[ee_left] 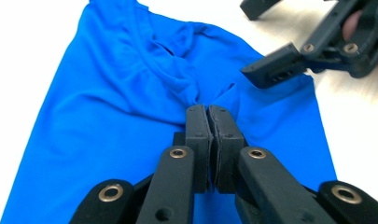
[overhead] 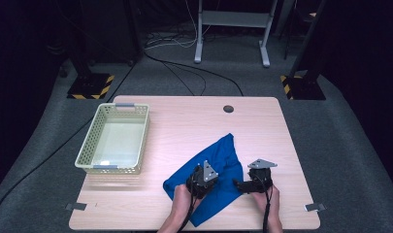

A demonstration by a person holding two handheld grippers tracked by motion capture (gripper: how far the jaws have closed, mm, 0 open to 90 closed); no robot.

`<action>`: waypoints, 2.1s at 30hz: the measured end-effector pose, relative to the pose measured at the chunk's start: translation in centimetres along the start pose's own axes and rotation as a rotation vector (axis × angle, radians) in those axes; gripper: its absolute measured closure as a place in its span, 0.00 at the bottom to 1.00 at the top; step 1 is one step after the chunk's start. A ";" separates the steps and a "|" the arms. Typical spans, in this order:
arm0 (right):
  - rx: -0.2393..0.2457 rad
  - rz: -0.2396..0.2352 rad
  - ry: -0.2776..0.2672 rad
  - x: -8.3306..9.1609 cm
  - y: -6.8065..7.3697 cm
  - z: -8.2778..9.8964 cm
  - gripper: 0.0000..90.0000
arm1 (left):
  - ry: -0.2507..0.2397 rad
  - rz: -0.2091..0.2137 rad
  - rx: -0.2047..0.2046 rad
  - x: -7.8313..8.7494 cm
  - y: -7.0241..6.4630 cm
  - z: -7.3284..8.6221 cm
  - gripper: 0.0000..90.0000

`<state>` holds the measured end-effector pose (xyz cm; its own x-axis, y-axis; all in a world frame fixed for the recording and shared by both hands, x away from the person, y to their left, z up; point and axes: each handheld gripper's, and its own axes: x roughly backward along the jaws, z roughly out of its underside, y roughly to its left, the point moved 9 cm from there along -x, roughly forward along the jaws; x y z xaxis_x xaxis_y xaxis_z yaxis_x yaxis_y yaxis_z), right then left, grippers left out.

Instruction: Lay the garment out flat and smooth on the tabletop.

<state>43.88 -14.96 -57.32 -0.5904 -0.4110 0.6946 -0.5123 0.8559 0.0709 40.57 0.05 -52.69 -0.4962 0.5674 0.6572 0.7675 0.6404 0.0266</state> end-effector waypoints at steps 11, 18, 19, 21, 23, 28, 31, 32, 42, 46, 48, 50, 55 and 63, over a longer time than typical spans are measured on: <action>0.008 0.014 0.008 -0.1 0.0 0.0 0.02 | -0.002 -0.056 0.008 0.5 2.7 -0.5 0.97; 0.024 0.030 0.014 -0.2 0.0 0.0 0.02 | -0.007 -0.069 0.031 0.6 4.0 -0.7 0.97; 0.025 0.031 0.013 -0.2 0.0 0.0 0.03 | -0.007 -0.071 0.035 0.6 4.2 -0.6 0.97; 0.025 0.031 0.013 -0.2 0.0 0.0 0.03 | 0.001 -0.077 0.030 0.4 4.5 -0.6 0.97; 0.024 0.031 0.014 -0.2 0.0 0.0 0.03 | -0.002 -0.078 0.036 0.5 4.8 -0.6 0.97; 0.024 0.032 0.014 -0.2 0.0 0.0 0.03 | -0.011 -0.081 0.050 0.7 5.3 -1.0 0.97; 0.024 0.033 0.013 -0.2 0.0 0.0 0.03 | -0.013 -0.098 0.056 0.8 6.1 -1.1 0.97; 0.023 0.033 0.013 -0.2 0.0 0.0 0.03 | -0.015 -0.097 0.061 0.8 6.2 -1.1 0.97; 0.023 0.033 0.013 -0.2 0.0 0.0 0.03 | -0.025 -0.111 0.099 0.9 7.8 -1.5 0.97; 0.022 0.034 0.013 -0.2 0.0 0.0 0.03 | -0.017 -0.115 0.100 0.7 8.3 -1.5 0.97; 0.020 0.035 0.014 -0.2 -0.1 0.0 0.03 | -0.015 -0.116 0.101 0.6 8.6 -1.6 0.97; 0.020 0.036 0.014 -0.3 -0.1 -0.1 0.03 | -0.012 -0.112 0.110 0.6 8.9 -1.6 0.97; 0.020 0.037 0.015 -0.3 -0.1 -0.1 0.03 | -0.012 -0.120 0.114 0.6 9.6 -1.8 0.97; 0.020 0.039 0.015 -0.3 -0.1 -0.1 0.03 | -0.013 -0.148 0.113 0.9 10.8 -2.4 0.97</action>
<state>44.16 -14.91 -57.48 -0.6011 -0.3728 0.7069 -0.5018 0.8645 0.0292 49.39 6.30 -49.99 -0.6061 0.4691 0.6423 0.6358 0.7710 0.0369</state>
